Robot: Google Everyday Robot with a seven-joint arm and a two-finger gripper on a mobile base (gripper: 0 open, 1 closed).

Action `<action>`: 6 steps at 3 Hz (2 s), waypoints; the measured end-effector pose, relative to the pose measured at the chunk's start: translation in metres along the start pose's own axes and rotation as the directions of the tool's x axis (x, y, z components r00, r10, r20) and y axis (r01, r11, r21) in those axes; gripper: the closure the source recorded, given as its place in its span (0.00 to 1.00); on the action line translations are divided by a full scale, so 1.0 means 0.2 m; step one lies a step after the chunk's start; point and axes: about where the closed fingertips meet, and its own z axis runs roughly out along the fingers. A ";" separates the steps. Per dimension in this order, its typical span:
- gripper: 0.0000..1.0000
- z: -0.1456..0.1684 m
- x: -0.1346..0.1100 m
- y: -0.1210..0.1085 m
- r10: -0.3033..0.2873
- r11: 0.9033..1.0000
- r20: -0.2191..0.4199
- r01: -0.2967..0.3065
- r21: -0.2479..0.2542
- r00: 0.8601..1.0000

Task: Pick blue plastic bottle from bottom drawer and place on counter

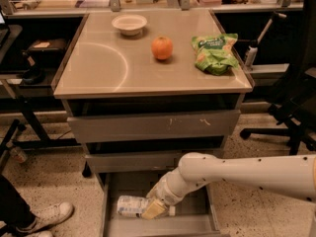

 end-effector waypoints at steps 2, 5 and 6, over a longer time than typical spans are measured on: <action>1.00 -0.24 -0.25 0.07 -0.049 0.998 -0.005 0.049 0.033 0.999; 1.00 -0.84 -0.68 0.23 -0.128 0.982 0.038 0.122 0.145 0.991; 1.00 -0.85 -0.69 0.24 -0.134 0.980 0.036 0.128 0.152 0.990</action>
Offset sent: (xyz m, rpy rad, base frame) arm 0.0031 0.0093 0.0481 -0.0132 -0.0435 0.0107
